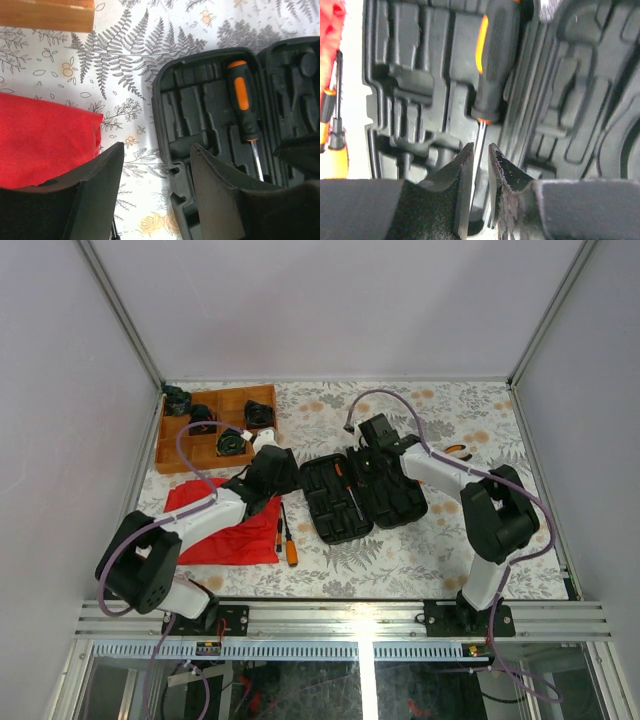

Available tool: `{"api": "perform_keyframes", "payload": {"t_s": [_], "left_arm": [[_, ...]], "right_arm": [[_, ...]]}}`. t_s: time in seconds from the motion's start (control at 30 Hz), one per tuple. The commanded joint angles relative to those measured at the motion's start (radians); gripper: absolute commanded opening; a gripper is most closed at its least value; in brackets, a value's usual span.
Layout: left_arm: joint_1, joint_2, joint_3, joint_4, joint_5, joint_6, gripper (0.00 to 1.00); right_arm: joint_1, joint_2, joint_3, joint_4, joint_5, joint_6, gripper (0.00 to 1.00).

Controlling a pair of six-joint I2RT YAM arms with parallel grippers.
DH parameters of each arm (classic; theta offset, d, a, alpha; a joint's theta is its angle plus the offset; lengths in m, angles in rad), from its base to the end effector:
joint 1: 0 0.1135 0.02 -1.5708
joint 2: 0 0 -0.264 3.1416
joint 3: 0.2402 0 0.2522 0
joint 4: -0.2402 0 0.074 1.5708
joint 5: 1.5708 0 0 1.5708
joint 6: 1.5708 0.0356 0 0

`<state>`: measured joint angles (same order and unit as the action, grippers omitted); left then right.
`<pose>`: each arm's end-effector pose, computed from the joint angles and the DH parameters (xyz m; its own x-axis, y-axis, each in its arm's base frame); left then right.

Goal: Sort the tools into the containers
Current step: Move the storage box to the center of the board.

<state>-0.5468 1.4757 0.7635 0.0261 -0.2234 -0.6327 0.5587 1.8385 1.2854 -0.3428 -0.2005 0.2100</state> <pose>0.2635 -0.1512 0.1928 -0.6496 -0.2796 -0.7070 -0.0292 0.9384 -0.3443 0.3336 0.2169 0.2054 -0.7778 -0.2453 -0.5787 -0.4732 0.8345 0.2823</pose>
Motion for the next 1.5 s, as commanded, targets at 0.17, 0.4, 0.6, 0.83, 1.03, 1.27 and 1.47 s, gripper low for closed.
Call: {"api": "perform_keyframes", "payload": {"t_s": [0.17, 0.4, 0.6, 0.83, 1.03, 1.27, 1.47], "left_arm": [[0.007, -0.137, 0.115, -0.166, 0.047, -0.111, 0.56], [0.013, -0.14, 0.122, -0.194, 0.151, -0.115, 0.69], [0.021, -0.151, 0.119, -0.191, 0.171, -0.124, 0.74], [0.025, -0.167, 0.129, -0.207, 0.181, -0.123, 0.75], [0.025, -0.153, 0.147, -0.215, 0.242, -0.127, 0.75], [0.023, -0.153, 0.128, -0.213, 0.278, -0.198, 0.71], [-0.016, -0.122, 0.165, -0.269, 0.246, -0.2, 0.7]], "right_arm": [[0.014, -0.242, -0.213, -0.006, 0.14, 0.083, 0.28], [0.014, -0.3, -0.33, 0.03, 0.053, 0.104, 0.33], [0.014, -0.301, -0.372, 0.039, 0.025, 0.097, 0.35], [0.016, -0.316, -0.412, 0.006, 0.045, 0.086, 0.3], [0.051, -0.361, -0.485, -0.018, 0.044, 0.089, 0.26], [0.125, -0.407, -0.53, -0.062, 0.089, 0.118, 0.25], [0.13, -0.454, -0.54, -0.096, 0.146, 0.127, 0.25]]}}
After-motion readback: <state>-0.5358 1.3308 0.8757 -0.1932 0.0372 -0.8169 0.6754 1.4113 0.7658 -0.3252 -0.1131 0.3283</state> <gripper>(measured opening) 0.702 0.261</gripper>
